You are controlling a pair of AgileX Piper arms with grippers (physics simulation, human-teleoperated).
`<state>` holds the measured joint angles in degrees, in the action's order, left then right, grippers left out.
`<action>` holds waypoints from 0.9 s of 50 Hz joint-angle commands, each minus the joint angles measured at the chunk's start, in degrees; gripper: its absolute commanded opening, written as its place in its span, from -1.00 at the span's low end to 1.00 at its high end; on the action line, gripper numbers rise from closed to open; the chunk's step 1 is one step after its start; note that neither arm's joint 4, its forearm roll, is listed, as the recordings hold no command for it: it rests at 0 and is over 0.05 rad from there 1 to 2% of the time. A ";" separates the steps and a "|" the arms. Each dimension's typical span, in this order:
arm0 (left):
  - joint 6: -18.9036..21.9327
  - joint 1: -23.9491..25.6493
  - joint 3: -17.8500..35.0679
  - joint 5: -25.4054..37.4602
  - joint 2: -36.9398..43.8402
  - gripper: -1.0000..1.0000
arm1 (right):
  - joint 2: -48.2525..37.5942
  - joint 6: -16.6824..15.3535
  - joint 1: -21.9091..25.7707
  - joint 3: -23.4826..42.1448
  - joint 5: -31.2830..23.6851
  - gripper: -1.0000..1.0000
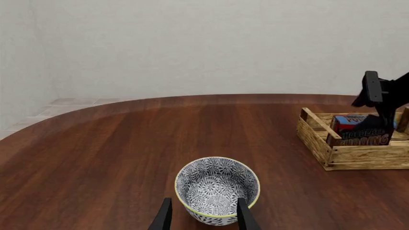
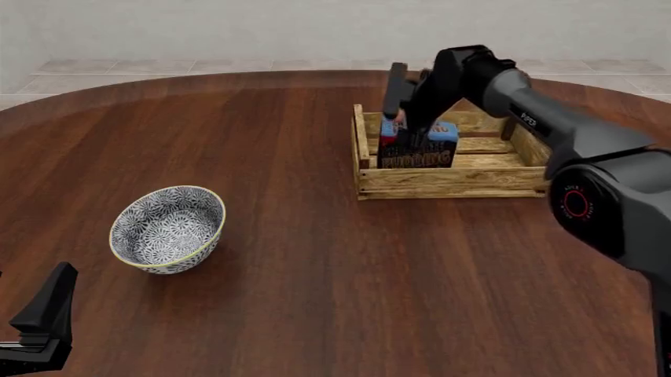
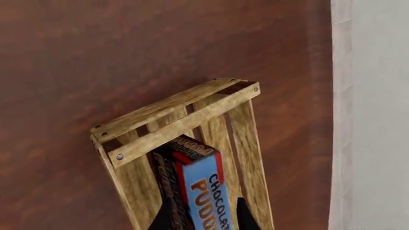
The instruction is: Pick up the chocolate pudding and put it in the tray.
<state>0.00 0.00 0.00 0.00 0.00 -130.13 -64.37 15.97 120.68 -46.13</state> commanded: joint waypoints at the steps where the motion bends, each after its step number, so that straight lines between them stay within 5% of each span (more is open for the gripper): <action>1: 0.00 0.00 0.00 0.00 0.00 1.00 | 3.76 0.07 0.43 -2.67 0.06 1.00; 24: 0.00 0.00 0.00 0.00 0.00 1.00 | 15.79 0.74 0.20 -11.48 0.65 1.00; 45: 0.00 0.00 0.00 0.00 0.00 1.00 | 37.18 4.07 0.69 -29.56 3.13 1.00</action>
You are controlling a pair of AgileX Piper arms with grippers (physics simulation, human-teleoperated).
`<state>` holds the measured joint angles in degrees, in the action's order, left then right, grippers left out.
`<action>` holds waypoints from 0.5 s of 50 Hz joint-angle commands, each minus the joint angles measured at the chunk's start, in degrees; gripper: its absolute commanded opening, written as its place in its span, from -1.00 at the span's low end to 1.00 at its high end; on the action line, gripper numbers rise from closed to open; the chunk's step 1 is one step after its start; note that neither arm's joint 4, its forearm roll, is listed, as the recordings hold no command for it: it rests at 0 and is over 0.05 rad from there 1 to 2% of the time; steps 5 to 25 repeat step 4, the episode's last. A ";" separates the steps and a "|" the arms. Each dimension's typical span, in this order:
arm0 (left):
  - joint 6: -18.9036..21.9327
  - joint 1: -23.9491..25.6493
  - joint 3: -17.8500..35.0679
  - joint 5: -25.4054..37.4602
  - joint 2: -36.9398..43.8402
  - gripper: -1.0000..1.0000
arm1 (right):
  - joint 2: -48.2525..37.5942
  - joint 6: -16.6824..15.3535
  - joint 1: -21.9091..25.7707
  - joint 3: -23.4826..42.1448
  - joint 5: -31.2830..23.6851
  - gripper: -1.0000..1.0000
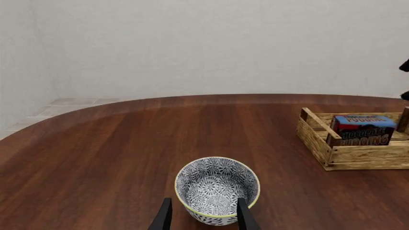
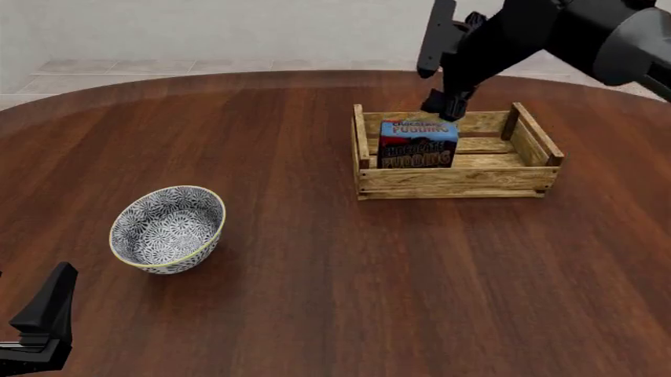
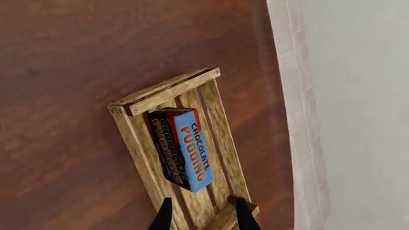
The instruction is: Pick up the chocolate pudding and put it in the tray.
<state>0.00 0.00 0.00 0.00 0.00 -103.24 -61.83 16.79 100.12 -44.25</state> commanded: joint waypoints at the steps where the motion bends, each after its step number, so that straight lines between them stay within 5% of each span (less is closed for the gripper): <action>1: 0.00 0.00 0.00 0.00 0.00 1.00 | 11.47 1.48 -0.08 -10.39 1.53 1.00; 25: 0.00 0.00 0.00 0.00 0.00 1.00 | 14.75 2.00 -0.07 -13.28 2.08 1.00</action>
